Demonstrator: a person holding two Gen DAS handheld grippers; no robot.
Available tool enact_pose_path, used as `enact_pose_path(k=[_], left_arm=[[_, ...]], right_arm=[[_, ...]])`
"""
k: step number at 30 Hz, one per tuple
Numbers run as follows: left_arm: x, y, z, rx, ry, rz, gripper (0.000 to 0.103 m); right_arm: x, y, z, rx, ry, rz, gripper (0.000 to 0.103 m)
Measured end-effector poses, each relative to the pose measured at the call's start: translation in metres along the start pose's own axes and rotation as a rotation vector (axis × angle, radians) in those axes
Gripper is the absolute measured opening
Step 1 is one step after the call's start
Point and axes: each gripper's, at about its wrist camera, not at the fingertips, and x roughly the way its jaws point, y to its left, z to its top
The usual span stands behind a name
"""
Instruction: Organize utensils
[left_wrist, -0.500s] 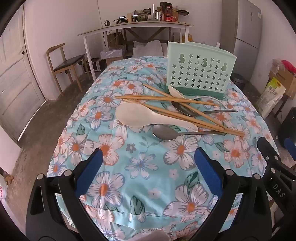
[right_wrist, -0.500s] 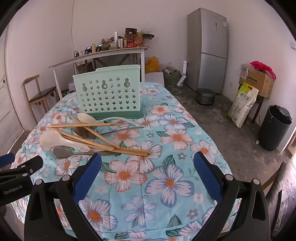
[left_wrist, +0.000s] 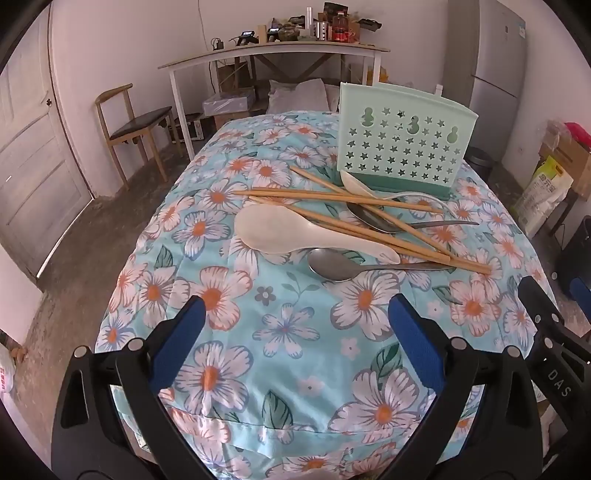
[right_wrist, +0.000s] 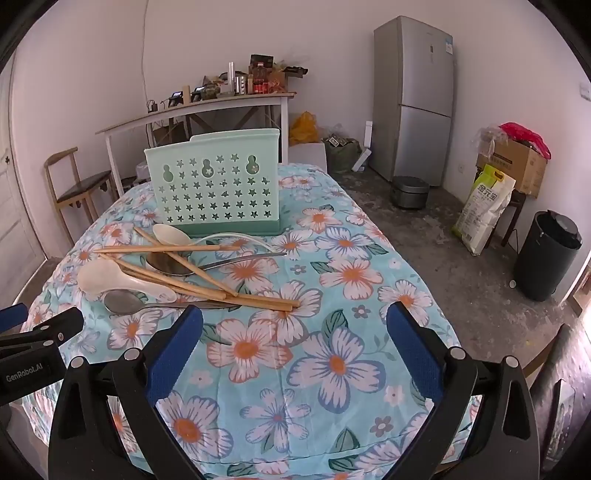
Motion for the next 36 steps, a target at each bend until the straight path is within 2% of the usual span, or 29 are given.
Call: enact_pose_path(k=[36], left_arm=[[0.0092,0.0080,-0.0017,-0.021,0.030,0.022,0.096]], right_arm=[[0.0000,0.0041,0.0004,-0.015,0.003,-0.007,0.097]])
